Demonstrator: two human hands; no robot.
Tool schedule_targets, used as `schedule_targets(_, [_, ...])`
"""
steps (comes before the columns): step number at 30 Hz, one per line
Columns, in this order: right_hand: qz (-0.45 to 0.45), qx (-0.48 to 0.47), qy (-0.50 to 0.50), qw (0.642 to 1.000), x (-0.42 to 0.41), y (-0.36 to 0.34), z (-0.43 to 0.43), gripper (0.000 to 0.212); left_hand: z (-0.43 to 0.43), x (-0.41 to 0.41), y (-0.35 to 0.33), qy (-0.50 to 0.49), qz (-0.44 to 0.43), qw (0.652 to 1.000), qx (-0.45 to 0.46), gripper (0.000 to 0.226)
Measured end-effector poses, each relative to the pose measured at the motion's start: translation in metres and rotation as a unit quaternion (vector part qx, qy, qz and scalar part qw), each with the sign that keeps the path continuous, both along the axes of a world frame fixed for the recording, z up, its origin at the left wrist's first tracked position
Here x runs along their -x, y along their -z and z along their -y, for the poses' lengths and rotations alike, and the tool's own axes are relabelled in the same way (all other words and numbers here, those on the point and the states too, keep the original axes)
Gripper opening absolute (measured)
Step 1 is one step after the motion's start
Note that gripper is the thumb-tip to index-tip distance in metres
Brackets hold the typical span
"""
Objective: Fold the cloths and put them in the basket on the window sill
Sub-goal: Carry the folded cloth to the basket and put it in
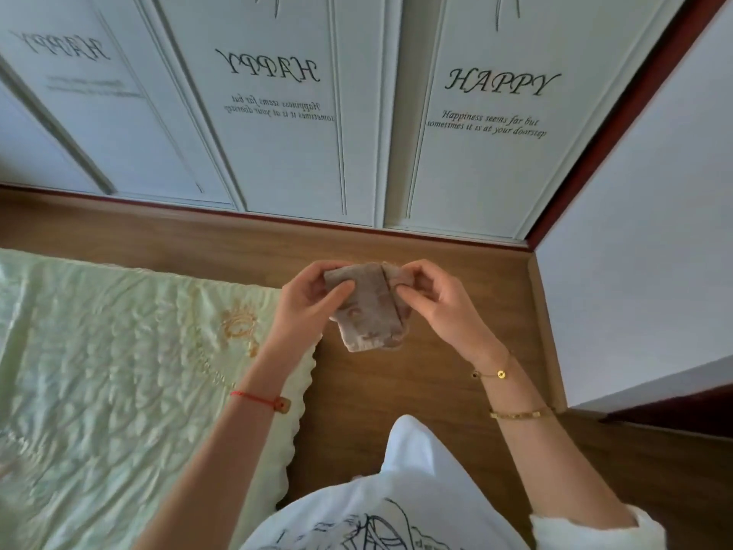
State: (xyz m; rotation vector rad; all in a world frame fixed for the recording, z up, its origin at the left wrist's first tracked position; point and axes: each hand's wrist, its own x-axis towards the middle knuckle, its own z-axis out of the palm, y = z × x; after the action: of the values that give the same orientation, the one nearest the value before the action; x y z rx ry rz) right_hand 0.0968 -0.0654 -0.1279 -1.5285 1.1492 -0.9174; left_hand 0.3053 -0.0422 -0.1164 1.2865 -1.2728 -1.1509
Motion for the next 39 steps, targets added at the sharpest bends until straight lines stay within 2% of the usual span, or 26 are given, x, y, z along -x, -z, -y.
schedule_targets(8, [0.014,-0.004,0.005,1.000,0.004,0.007,0.180,0.013,0.174,0.009,0.010,-0.030,-0.034,0.999,-0.010,0.022])
schedule_targets(18, [0.013,-0.004,-0.127,0.992,-0.049,-0.007,0.428,0.012,0.365,-0.020,-0.001,-0.192,-0.066,0.979,0.010,0.023])
schedule_targets(26, [0.036,-0.014,-0.248,0.968,-0.176,0.009,0.562,0.011,0.457,-0.120,0.020,-0.317,-0.059,0.946,0.025,0.023])
schedule_targets(33, [0.026,-0.012,-0.342,0.939,-0.332,0.001,0.662,0.010,0.532,-0.252,0.017,-0.402,-0.046,0.914,0.035,0.022])
schedule_targets(39, [0.056,-0.021,-0.382,0.922,-0.469,-0.009,0.721,0.011,0.580,-0.373,0.009,-0.451,-0.047,0.891,0.033,0.026])
